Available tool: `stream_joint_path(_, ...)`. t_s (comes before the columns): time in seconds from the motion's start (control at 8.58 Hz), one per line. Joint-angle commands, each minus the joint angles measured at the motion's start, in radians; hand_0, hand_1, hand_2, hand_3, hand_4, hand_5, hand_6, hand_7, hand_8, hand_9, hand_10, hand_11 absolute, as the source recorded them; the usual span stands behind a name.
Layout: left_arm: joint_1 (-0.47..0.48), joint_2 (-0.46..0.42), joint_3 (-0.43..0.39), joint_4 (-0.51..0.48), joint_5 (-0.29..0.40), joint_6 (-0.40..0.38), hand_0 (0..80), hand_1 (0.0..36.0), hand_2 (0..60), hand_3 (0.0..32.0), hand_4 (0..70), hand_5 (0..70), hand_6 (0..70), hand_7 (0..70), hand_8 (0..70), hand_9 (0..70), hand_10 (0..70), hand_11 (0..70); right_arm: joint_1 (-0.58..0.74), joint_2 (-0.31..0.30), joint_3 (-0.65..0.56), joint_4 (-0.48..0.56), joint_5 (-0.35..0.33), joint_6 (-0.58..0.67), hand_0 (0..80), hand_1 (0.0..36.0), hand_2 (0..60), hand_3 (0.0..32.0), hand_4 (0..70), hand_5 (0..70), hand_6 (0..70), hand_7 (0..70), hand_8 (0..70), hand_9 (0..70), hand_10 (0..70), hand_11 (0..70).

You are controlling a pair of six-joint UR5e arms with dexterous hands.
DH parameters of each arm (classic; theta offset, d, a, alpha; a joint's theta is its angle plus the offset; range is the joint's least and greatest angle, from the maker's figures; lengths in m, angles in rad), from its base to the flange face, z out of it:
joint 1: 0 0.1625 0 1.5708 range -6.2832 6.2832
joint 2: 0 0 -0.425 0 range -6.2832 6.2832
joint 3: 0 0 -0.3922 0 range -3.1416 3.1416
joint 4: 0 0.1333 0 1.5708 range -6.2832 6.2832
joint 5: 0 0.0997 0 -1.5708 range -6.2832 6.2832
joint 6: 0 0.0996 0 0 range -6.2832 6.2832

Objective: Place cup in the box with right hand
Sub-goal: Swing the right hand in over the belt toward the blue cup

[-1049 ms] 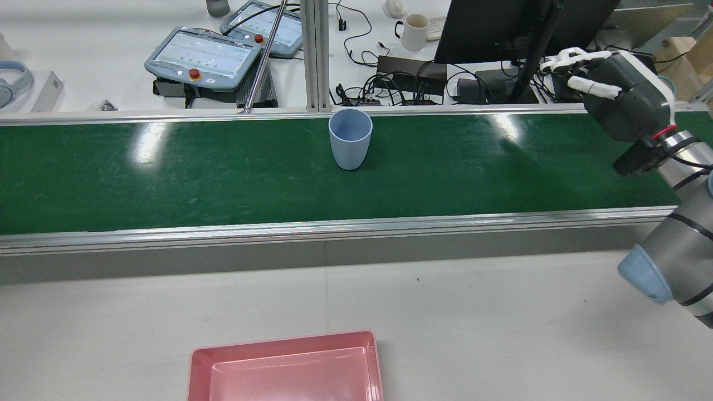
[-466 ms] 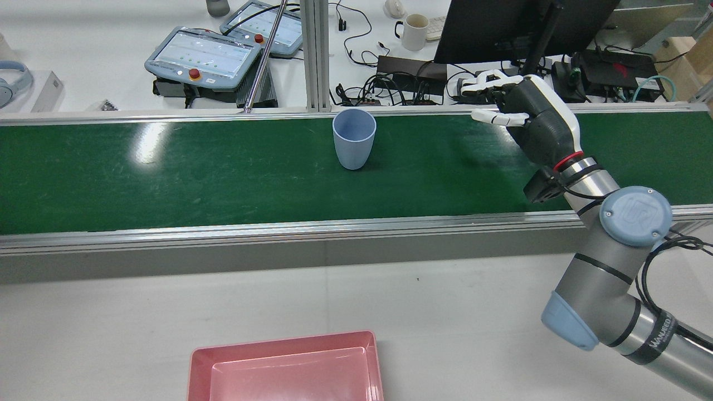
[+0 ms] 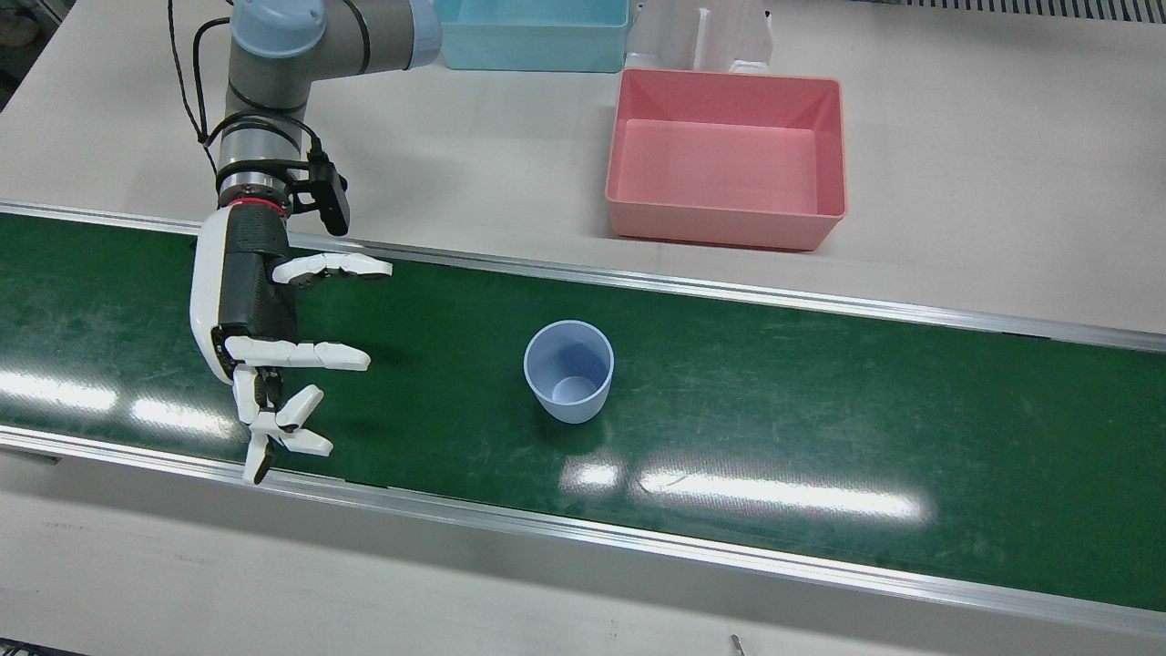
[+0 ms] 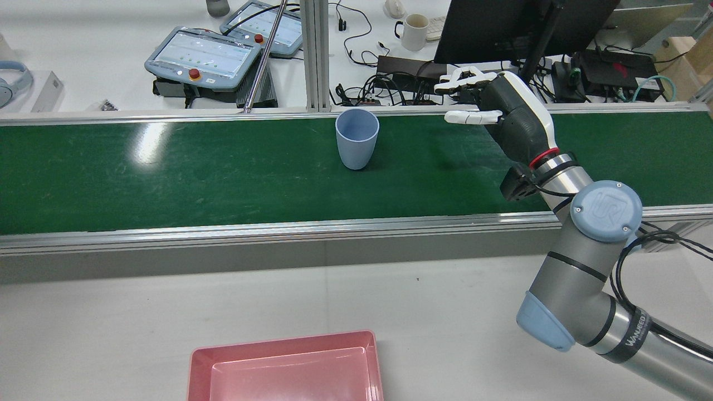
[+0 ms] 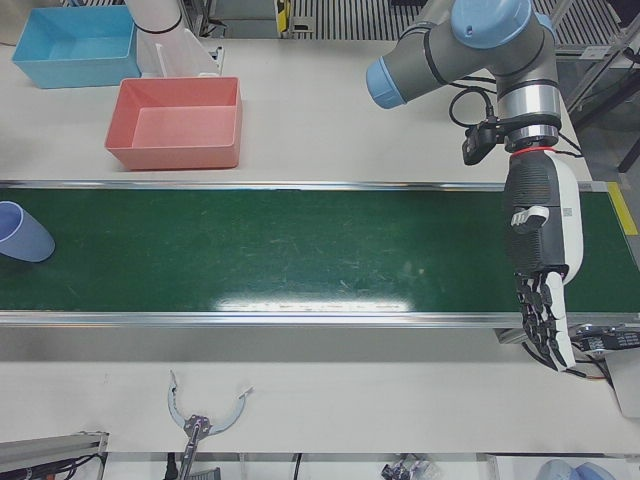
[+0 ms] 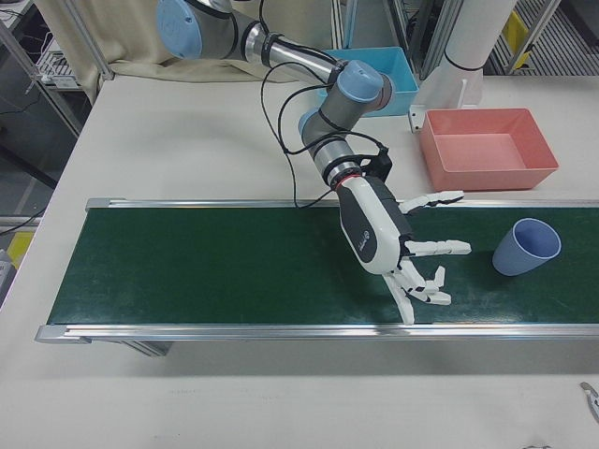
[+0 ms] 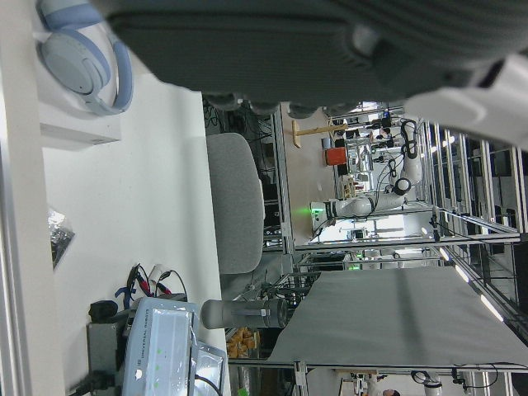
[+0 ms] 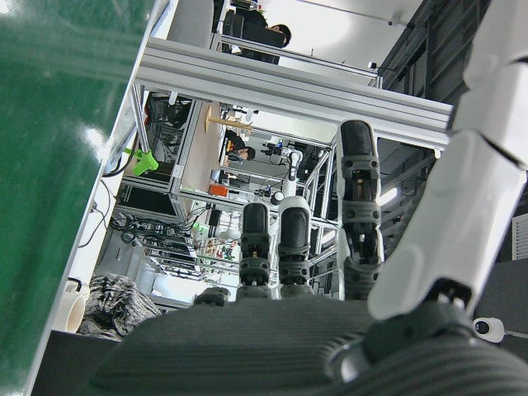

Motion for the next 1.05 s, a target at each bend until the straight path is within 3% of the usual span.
stream_joint_path(0.0,0.000,0.000,0.001,-0.001,0.000,0.000,0.0,0.0,0.0,0.0,0.0,0.0,0.0,0.0,0.0,0.0,0.0,0.0,-0.005,0.032,-0.042,-0.046,-0.008,-0.003,46.3,5.3,0.0,4.2,55.9,0.3,8.6,55.8,13.1,25.4,0.0,0.0)
stream_joint_path(0.23,0.000,0.000,0.001,-0.001,0.000,0.000,0.0,0.0,0.0,0.0,0.0,0.0,0.0,0.0,0.0,0.0,0.0,0.0,-0.031,0.053,-0.127,-0.041,-0.009,-0.001,45.8,5.4,0.0,12.2,38.5,1.0,6.5,45.9,11.4,21.3,0.0,0.0)
stream_joint_path(0.35,0.000,0.000,-0.001,-0.001,0.000,0.000,0.0,0.0,0.0,0.0,0.0,0.0,0.0,0.0,0.0,0.0,0.0,0.0,-0.031,0.064,-0.120,-0.041,-0.009,-0.001,46.7,7.4,0.0,14.4,35.2,1.6,6.1,44.2,11.3,20.9,0.0,0.0)
stream_joint_path(0.47,0.000,0.000,-0.001,-0.001,0.000,0.000,0.0,0.0,0.0,0.0,0.0,0.0,0.0,0.0,0.0,0.0,0.0,0.0,-0.031,0.072,-0.103,-0.043,-0.009,-0.001,48.5,10.6,0.0,13.6,35.5,2.5,6.5,44.5,11.7,21.4,0.0,0.0)
stream_joint_path(0.7,0.000,0.000,-0.001,-0.001,0.000,0.000,0.0,0.0,0.0,0.0,0.0,0.0,0.0,0.0,0.0,0.0,0.0,0.0,-0.030,0.056,0.016,-0.093,-0.009,-0.003,50.5,12.9,0.2,12.6,39.7,2.9,6.9,46.6,12.0,22.6,0.0,0.0)
stream_joint_path(0.93,0.000,0.000,-0.001,-0.001,0.000,0.000,0.0,0.0,0.0,0.0,0.0,0.0,0.0,0.0,0.0,0.0,0.0,0.0,-0.030,0.043,0.036,-0.139,-0.002,-0.017,49.6,11.6,0.0,11.8,40.2,2.8,7.1,46.3,12.4,23.0,0.0,0.0)
